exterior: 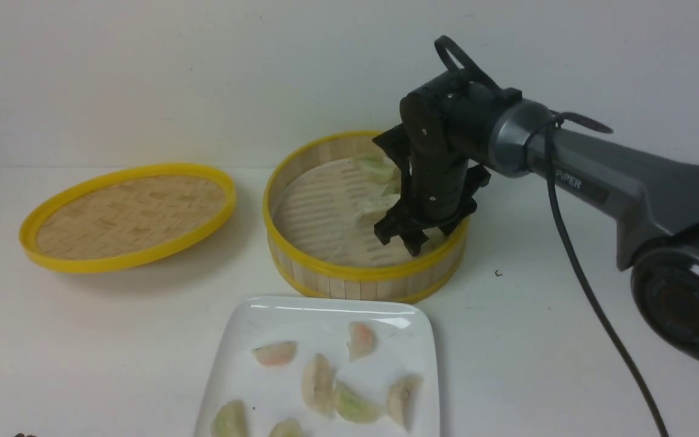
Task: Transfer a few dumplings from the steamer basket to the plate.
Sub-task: Use the right arm to grab a dumpling from inside the steamer, then use the right arm to put the dumpling into the plate
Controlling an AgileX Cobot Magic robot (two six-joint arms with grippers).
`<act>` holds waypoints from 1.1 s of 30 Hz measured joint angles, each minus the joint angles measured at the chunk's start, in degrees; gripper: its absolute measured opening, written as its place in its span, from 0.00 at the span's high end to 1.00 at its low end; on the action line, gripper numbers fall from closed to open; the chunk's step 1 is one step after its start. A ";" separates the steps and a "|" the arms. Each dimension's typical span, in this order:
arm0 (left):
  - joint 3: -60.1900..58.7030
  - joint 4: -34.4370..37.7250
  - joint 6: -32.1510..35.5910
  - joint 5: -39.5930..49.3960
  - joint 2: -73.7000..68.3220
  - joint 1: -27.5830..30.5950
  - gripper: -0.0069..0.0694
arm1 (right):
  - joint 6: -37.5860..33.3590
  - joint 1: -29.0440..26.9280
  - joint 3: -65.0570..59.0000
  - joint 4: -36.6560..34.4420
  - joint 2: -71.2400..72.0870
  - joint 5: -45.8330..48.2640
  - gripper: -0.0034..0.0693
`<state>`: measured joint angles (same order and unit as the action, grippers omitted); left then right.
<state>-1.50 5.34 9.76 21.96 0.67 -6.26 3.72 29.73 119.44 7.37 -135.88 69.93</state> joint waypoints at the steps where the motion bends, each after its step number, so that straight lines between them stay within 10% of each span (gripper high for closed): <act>1: 0.00 0.00 0.00 0.00 0.00 0.00 0.92 | -0.04 -0.06 0.00 -0.05 0.00 0.00 0.52; 4: 0.00 0.00 0.00 0.00 0.00 0.00 0.92 | -1.04 -0.34 0.66 -0.80 0.00 -0.24 0.84; 8: 0.00 0.00 0.00 0.00 0.00 0.00 0.92 | -1.24 0.03 3.58 -2.32 -0.27 0.88 0.94; 33: 0.00 0.00 0.00 0.00 0.00 0.00 0.92 | -4.54 12.32 -18.00 -19.34 14.54 1.00 0.94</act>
<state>-1.50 5.34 9.76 21.96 0.67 -6.26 -0.82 42.05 101.44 -11.97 -121.34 70.93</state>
